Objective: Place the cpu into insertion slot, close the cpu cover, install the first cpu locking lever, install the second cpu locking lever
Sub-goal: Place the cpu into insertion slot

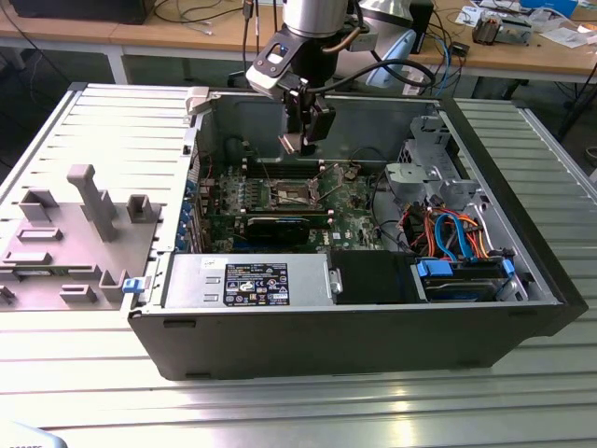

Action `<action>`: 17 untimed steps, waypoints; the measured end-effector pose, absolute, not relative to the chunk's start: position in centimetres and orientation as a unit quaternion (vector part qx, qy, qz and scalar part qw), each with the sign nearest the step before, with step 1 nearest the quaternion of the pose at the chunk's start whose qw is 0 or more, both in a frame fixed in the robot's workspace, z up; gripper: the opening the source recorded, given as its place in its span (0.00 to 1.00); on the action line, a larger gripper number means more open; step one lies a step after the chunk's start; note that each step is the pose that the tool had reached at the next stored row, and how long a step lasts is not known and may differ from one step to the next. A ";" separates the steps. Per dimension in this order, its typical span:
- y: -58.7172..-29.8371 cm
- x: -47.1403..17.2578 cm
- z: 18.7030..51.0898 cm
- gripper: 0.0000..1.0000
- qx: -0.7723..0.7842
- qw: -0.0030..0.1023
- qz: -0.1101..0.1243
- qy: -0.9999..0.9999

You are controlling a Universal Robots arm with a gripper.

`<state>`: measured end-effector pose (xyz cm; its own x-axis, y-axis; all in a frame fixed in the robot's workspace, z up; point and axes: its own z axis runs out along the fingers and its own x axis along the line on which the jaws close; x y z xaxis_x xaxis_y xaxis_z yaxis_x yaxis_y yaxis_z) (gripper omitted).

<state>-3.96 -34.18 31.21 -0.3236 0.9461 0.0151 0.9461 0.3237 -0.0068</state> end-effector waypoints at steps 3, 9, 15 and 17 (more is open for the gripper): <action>-34.2 -4.0 31.2 0.55 -0.582 0.008 -0.002 -0.813; -34.2 -4.0 31.2 0.55 -0.585 0.008 -0.002 -0.811; -34.2 -4.0 31.2 0.55 -0.587 0.008 -0.002 -0.810; -34.2 -4.0 31.2 0.55 -0.587 0.008 -0.002 -0.809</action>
<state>-3.97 -34.18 31.19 -0.3104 0.9505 0.0150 0.9505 0.3105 -0.0068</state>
